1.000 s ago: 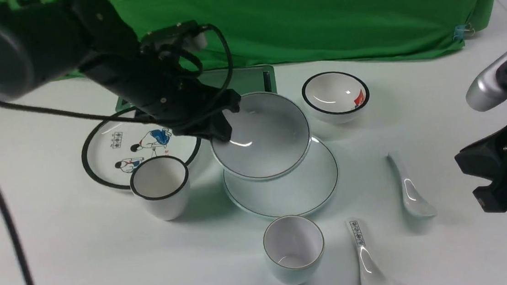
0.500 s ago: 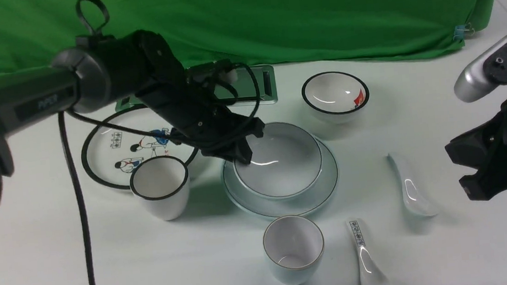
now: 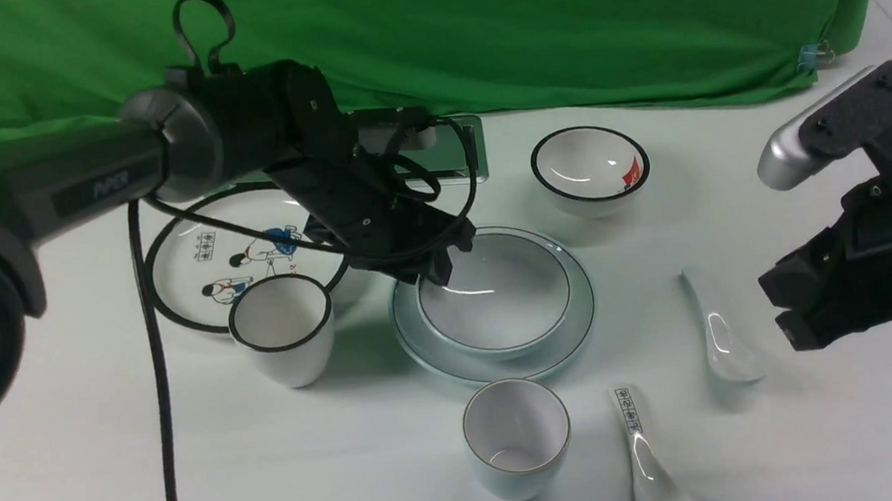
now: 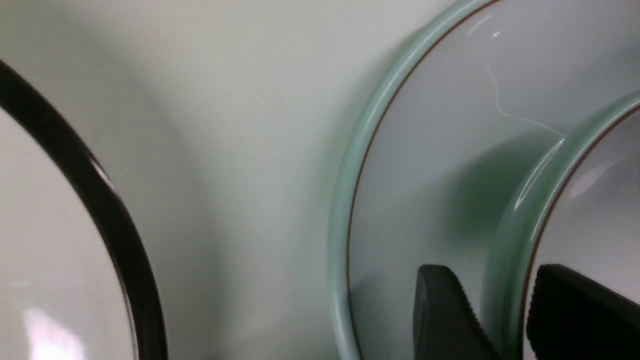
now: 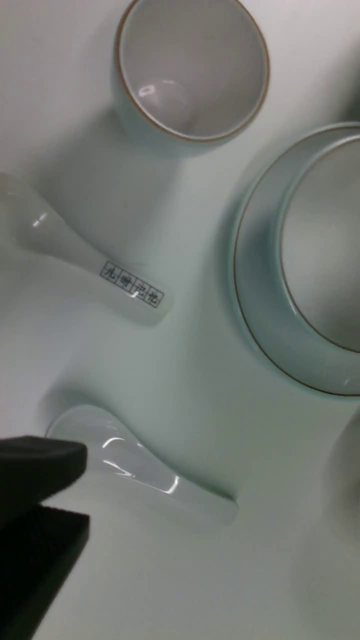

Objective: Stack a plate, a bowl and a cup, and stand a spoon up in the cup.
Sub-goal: Use the left arm to put the blue rice bowl into the blue large plate in the middle, then use the left arm to grab a blue teacup

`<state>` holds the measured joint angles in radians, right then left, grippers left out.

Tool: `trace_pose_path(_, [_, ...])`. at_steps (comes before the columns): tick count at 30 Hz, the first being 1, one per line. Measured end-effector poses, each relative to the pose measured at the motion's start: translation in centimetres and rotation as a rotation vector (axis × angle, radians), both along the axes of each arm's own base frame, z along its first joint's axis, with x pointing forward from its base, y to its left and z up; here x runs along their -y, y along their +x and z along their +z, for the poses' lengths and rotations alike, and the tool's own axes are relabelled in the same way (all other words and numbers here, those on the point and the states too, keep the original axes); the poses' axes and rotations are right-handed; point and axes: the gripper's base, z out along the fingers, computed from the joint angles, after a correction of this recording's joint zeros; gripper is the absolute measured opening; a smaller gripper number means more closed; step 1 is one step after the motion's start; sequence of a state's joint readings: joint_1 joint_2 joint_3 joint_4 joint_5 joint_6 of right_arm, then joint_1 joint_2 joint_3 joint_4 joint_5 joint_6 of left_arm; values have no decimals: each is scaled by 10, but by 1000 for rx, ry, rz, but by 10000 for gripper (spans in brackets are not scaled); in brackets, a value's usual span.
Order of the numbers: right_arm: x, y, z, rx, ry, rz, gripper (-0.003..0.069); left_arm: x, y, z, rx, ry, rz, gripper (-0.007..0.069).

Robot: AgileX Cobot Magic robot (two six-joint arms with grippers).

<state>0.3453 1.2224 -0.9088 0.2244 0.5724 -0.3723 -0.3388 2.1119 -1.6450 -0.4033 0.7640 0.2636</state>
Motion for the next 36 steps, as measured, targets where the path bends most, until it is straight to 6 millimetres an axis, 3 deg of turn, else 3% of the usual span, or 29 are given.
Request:
trace_pose_path(3, [-1, 11, 4, -6, -14, -28, 258, -2, 1, 16, 16, 35, -35, 361])
trace_pose_path(5, [-2, 19, 6, -11, -31, -52, 303, -4, 0, 37, 42, 64, -54, 402])
trace_pose_path(6, [-3, 29, 4, -29, -59, -66, 341, -8, -3, 57, 65, 99, -67, 422])
trace_pose_path(8, [-4, 37, 4, -43, -80, -88, 376, -14, -8, 80, 103, 141, -64, 421])
trace_pose_path(11, [-11, 66, -10, -98, -122, -109, 442, -32, -31, 136, 217, 218, -30, 328])
trace_pose_path(12, [-11, 67, -12, -105, -125, -109, 446, -33, -32, 139, 224, 221, -28, 320])
trace_pose_path(14, [-18, 86, -29, -152, -147, -112, 463, -46, -55, 169, 290, 247, 2, 194])
trace_pose_path(15, [-18, 87, -31, -156, -149, -114, 463, -47, -57, 170, 289, 249, 3, 184])
trace_pose_path(16, [-21, 98, -42, -185, -166, -120, 466, -54, -74, 184, 318, 249, 11, 93])
trace_pose_path(17, [-22, 101, -45, -185, -175, -119, 466, -55, -76, 183, 314, 252, 10, 83])
trace_pose_path(20, [-22, 119, -70, -244, -201, -145, 467, -68, -113, 191, 331, 240, 16, -25])
trace_pose_path(23, [-20, 129, -84, -272, -211, -161, 467, -74, -135, 185, 334, 226, 19, -35])
trace_pose_path(26, [-19, 137, -105, -299, -219, -167, 467, -81, -159, 168, 340, 190, 28, -35])
trace_pose_path(32, [-22, 145, -132, -325, -224, -167, 465, -85, -184, 129, 312, 132, 51, -35])
trace_pose_path(36, [-23, 148, -138, -323, -216, -171, 376, -86, -190, 110, 269, 118, 58, -35])
